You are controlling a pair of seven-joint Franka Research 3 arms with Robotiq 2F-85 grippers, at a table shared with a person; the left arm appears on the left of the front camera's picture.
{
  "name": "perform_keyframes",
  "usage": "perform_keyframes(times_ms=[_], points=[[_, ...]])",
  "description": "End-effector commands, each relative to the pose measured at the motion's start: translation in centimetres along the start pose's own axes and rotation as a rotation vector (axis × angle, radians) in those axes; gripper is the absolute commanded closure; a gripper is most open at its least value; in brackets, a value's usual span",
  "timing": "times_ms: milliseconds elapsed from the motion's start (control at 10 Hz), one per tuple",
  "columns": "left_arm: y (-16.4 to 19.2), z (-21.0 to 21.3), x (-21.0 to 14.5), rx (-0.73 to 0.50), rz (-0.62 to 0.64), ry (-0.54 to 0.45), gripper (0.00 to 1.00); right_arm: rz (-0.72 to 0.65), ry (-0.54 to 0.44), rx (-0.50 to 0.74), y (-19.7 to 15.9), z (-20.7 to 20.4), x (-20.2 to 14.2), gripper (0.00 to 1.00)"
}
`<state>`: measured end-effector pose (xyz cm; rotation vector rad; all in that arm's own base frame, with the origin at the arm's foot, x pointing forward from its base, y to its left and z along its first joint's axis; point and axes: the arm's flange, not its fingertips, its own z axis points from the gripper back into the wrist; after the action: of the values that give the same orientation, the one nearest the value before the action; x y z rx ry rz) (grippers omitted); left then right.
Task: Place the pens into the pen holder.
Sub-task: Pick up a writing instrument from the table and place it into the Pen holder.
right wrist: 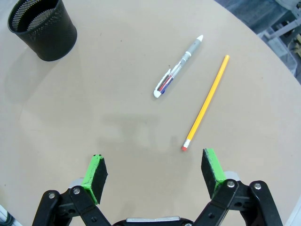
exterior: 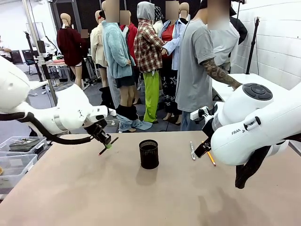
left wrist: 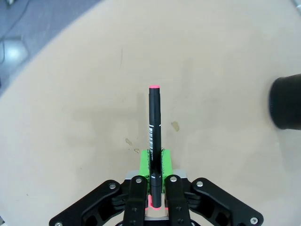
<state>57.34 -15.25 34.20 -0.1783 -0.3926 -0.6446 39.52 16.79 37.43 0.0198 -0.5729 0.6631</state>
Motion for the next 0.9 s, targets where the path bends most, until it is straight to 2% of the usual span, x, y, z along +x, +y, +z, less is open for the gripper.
perform_keyframes(times_ms=[0, 100, 400, 800], points=[[0.8, 2.7, -2.5, -0.143, -0.054, -0.191, 1.00, 0.000, 0.001, 0.001, 0.0, 0.0, 0.0, 0.00], [0.7, 3.6, -2.8, -0.255, -0.119, -0.308, 1.00, 0.000, 0.001, 0.001, 0.0, 0.0, 0.0, 0.00], [-0.7, 5.5, -2.6, -0.446, -0.238, -0.575, 1.00, 0.000, 0.001, 0.001, 0.0, 0.0, 0.0, 0.00], [-3.9, 5.3, -1.7, -0.565, -0.342, -0.738, 1.00, 0.000, 0.001, 0.001, 0.0, 0.0, 0.0, 0.00]])
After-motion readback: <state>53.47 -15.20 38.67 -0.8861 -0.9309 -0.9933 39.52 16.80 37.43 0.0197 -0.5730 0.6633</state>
